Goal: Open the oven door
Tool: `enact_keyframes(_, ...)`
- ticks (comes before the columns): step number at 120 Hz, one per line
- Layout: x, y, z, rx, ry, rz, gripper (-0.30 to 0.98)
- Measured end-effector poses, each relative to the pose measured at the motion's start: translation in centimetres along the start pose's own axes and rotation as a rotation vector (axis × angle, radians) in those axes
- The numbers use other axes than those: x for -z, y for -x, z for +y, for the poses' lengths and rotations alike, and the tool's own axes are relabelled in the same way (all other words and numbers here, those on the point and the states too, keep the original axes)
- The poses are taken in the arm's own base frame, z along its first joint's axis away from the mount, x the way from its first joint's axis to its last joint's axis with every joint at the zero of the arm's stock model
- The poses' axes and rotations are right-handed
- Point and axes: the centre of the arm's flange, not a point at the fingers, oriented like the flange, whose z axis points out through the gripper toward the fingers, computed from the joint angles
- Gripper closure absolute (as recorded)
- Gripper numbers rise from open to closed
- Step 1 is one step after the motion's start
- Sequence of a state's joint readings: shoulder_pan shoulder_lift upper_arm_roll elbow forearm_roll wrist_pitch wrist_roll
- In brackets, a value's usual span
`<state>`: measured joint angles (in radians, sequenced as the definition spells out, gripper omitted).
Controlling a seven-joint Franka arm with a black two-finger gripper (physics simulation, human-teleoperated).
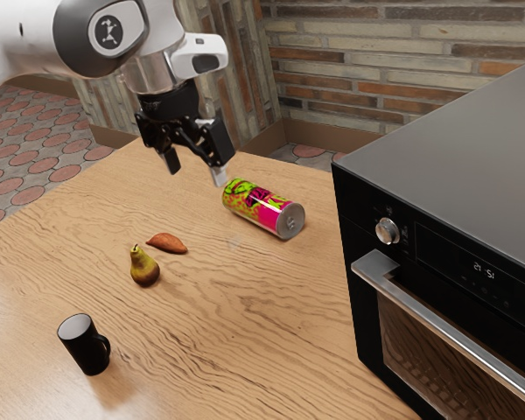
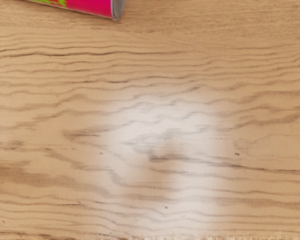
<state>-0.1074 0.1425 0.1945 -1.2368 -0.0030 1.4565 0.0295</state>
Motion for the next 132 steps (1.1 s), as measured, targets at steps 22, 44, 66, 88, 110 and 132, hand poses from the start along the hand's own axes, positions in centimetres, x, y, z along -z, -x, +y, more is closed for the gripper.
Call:
enact_keyframes(22, 13.9, 6.8, 0.6, -0.115, 0.011, 0.247, 0.0)
enact_keyframes(44, 21.0, 26.2, 24.3, -1.107, 0.044, 0.357, 0.0)
enact_keyframes(66, 15.7, 34.5, 31.8, -1.668, 0.126, 0.427, 0.0)
enact_keyframes(88, 13.4, 32.4, 35.4, -1.996, 0.134, 0.517, 0.0)
enact_keyframes(110, 11.4, 29.3, 36.3, -2.194, 0.109, 0.565, 0.0)
enact_keyframes(132, 9.9, 25.5, 34.1, -2.286, 0.062, 0.581, 0.0)
